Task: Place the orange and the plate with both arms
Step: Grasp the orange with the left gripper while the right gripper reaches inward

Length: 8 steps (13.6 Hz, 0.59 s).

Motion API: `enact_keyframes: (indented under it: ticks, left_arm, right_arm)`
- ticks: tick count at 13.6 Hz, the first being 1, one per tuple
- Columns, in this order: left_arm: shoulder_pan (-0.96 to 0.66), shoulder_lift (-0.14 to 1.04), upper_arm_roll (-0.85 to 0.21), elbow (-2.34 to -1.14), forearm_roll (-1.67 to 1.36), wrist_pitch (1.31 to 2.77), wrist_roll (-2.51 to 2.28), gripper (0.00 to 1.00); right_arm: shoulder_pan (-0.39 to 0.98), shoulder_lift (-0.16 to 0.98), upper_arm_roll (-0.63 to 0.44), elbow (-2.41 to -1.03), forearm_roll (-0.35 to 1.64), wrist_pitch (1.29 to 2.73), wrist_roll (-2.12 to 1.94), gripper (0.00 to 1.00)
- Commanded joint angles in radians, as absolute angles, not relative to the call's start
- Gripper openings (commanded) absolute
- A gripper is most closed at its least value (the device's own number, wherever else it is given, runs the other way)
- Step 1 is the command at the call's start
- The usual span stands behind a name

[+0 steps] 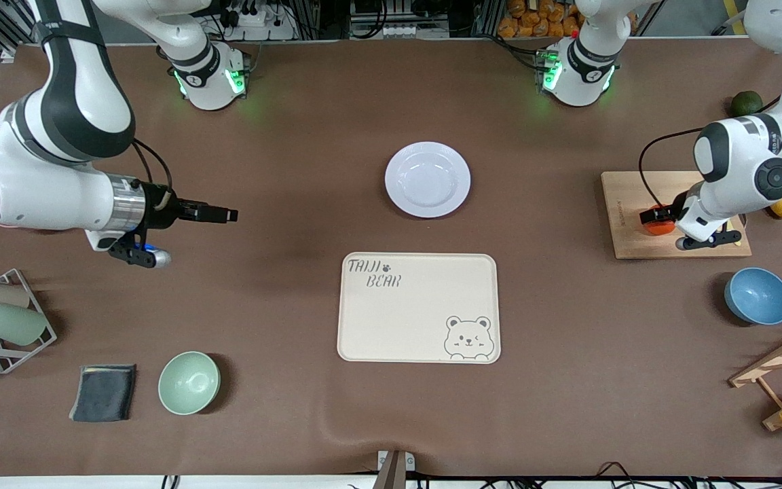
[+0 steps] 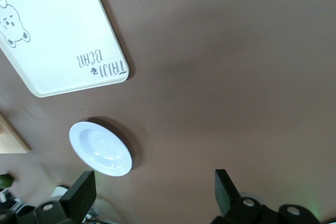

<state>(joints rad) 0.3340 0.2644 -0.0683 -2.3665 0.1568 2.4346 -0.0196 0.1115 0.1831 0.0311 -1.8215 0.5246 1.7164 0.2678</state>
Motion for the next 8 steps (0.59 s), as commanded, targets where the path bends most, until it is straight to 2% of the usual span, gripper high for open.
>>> enact_keyframes:
  ticks: [1,3,4,8]
  left_arm:
    - [0.347,0.272,-0.083,-2.359,0.172,2.445,-0.021,0.34]
    - [0.345,0.258,-0.11,-2.356,0.172,2.436,-0.021,0.11]
    - [0.345,0.243,-0.133,-2.352,0.172,2.433,-0.025,0.07]
    - [0.345,0.181,-0.302,-2.283,0.03,2.337,-0.037,0.05]
  right_arm:
    - [0.127,0.173,0.031,-1.844,0.569,1.732,0.282,1.0]
    - [0.139,0.17,0.031,-1.87,0.58,1.758,0.284,1.0]
    - [0.141,0.164,0.031,-1.902,0.613,1.79,0.284,1.0]
    - [0.16,0.16,0.031,-1.95,0.673,1.839,0.284,1.0]
